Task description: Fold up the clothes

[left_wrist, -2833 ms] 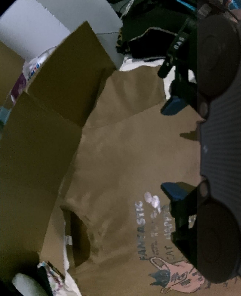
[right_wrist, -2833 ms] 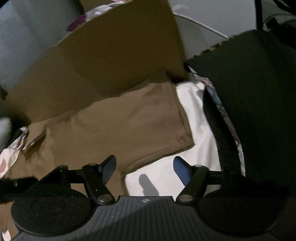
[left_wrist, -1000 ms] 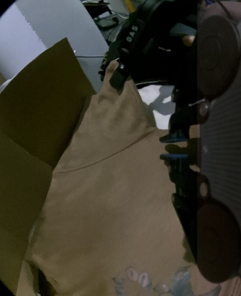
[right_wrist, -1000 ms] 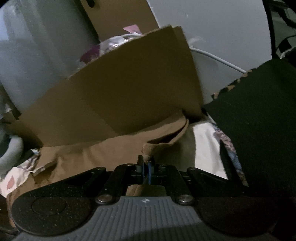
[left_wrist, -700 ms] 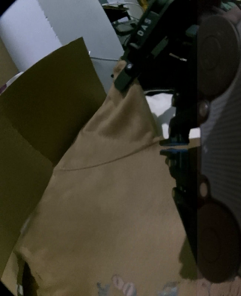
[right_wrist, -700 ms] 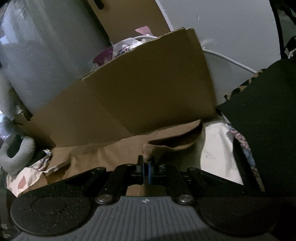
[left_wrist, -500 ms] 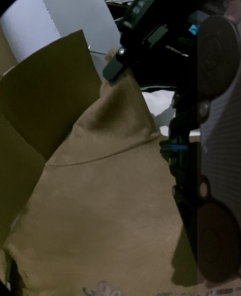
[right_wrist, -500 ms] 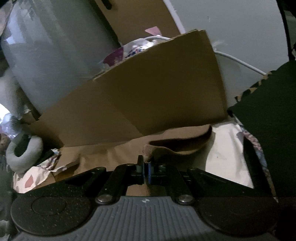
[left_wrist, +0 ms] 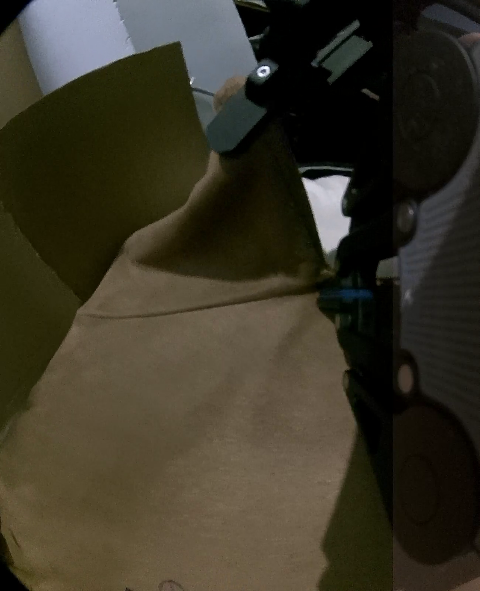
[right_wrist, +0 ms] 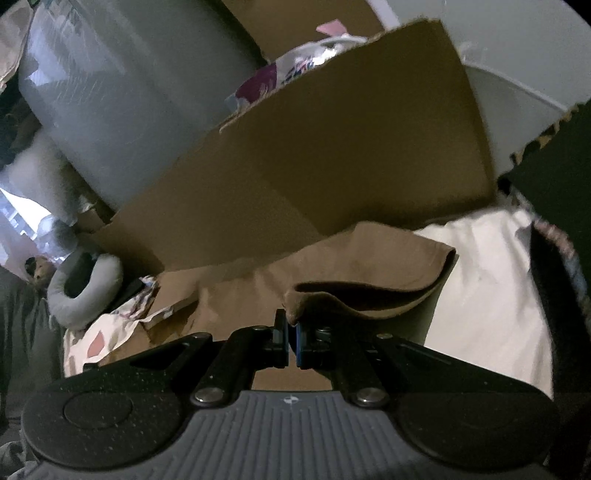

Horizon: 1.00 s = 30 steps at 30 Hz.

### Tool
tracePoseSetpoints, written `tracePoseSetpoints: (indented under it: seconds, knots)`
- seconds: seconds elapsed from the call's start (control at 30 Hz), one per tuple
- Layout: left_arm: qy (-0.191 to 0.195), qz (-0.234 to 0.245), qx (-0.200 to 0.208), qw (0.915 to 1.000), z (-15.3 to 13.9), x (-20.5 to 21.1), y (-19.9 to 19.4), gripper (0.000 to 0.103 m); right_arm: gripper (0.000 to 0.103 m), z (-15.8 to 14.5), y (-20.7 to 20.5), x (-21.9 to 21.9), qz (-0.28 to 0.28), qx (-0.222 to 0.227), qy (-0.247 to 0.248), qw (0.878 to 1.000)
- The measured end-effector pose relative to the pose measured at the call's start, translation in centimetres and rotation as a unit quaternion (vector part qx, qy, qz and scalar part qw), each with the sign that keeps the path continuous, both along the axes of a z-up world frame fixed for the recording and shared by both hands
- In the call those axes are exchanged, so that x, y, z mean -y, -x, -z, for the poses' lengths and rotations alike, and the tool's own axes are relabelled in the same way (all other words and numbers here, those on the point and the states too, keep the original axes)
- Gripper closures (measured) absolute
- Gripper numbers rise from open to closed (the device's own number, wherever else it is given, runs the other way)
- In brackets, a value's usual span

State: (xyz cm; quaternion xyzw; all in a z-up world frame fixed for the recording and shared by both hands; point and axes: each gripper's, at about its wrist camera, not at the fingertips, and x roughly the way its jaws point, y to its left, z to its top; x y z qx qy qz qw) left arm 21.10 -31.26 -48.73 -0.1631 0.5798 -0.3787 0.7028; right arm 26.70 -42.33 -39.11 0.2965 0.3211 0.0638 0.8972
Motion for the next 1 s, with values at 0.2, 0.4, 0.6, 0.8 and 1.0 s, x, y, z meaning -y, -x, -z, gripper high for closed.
tracePoseSetpoints:
  seconds: [0.2,0.4,0.6,0.8,1.0]
  knots:
    - [0.009,-0.014,-0.010,0.9998,0.9,0.5,-0.1,0.102,0.101,0.7,-0.6,-1.3,-0.043,-0.023,-0.031,0.998]
    - [0.025,-0.029,-0.033,0.9987,1.6,0.4,0.0,0.102,0.101,1.5,-0.5,-2.0,-0.063,-0.045,-0.048,0.996]
    - [0.029,-0.031,-0.042,0.9982,1.7,0.8,-0.1,0.102,0.098,1.3,-0.1,-2.2,-0.077,-0.053,-0.048,0.994]
    - [0.017,-0.010,-0.038,0.9991,1.0,0.6,0.4,0.098,0.079,0.9,1.1,-1.6,-0.080,-0.053,-0.051,0.994]
    - [-0.015,0.018,0.010,0.9997,-1.3,-1.9,1.2,0.081,0.068,0.6,2.6,-0.3,-0.058,-0.045,-0.040,0.997]
